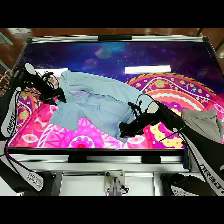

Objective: Fold the shirts.

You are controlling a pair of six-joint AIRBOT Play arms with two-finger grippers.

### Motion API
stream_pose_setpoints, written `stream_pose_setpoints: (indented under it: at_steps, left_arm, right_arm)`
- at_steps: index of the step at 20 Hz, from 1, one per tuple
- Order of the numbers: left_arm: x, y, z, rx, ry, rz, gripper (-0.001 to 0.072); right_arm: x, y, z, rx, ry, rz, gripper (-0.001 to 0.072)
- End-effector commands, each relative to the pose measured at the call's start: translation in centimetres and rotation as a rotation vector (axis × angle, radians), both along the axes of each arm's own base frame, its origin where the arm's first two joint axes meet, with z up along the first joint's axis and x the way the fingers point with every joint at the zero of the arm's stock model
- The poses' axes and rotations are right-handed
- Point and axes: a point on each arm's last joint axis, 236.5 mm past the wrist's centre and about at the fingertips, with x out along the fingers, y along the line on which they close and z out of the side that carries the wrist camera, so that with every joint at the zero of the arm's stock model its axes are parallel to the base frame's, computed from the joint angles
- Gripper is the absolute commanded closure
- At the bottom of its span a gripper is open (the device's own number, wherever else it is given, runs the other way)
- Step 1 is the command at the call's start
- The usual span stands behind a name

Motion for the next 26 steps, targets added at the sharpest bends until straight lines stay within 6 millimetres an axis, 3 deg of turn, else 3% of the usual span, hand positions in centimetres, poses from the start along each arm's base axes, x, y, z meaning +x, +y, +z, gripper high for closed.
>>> stream_pose_setpoints:
  at_steps: [1, 2, 3, 5, 11, 15, 19, 20, 21, 22, 23, 24, 25, 26]
  left_arm:
    - [2.2, -0.8, -2.2, -0.011, -0.041, 0.098, 0.0118]
    - [2.8, -0.8, -2.2, -0.01, -0.064, 0.104, 0.044]
    - [3.4, -0.7, -1.9, -0.011, -0.094, 0.086, 0.0663]
    - [5.3, -0.6, -0.1, -0.008, -0.172, 0.073, 0.0661]
    - [13.4, -1.6, 10.9, -0.017, -0.546, 0.069, 0.0662]
    - [15.5, -4.8, 13.3, -0.174, -0.643, 0.129, 0.0661]
    - [17.6, -6.6, 14.8, -0.202, -0.75, 0.155, 0.0661]
    - [17.6, -6.6, 14.6, -0.201, -0.749, 0.157, 0.0661]
    - [17.4, -6.4, 14.1, -0.197, -0.735, 0.158, 0.066]
    - [17.1, -6.0, 13.6, -0.193, -0.713, 0.156, 0.0658]
    - [16.5, -5.5, 13.1, -0.187, -0.687, 0.145, 0.0463]
    - [15.9, -4.9, 12.6, -0.182, -0.658, 0.13, 0.0033]
    - [14.8, -4.1, 12.1, -0.181, -0.607, 0.126, -0.0012]
    - [13.7, -3.3, 12.0, -0.177, -0.563, 0.12, -0.0012]
  right_arm:
    - [-0.2, -0.1, 0.0, -0.001, 0.009, 0.005, 0.0644]
    - [-0.4, -0.1, 0.0, -0.001, 0.014, 0.01, 0.0645]
    - [-0.5, -0.1, 0.1, 0.0, 0.019, 0.013, 0.0645]
    - [-0.7, 0.2, 0.3, 0.012, 0.028, 0.011, 0.0645]
    - [-3.8, 5.3, 0.2, 0.03, -0.027, 0.1, 0.0645]
    - [-2.3, 11.0, 1.9, 0.163, -0.106, -0.044, 0.0645]
    - [-0.8, 12.1, 2.1, 0.188, -0.148, -0.115, 0.0633]
    - [-0.5, 11.8, 2.0, 0.183, -0.143, -0.12, 0.0473]
    - [-0.1, 11.0, 1.9, 0.178, -0.144, -0.107, 0.027]
    - [0.2, 9.8, 2.2, 0.181, -0.131, -0.086, 0.0248]
    - [0.7, 8.3, 2.7, 0.19, -0.112, -0.083, 0.0248]
    - [1.5, 6.7, 3.5, 0.204, -0.103, -0.087, 0.0248]
    - [2.4, 4.8, 4.7, 0.224, -0.105, -0.098, 0.0248]
    - [3.6, 2.8, 5.9, 0.242, -0.123, -0.123, 0.0248]
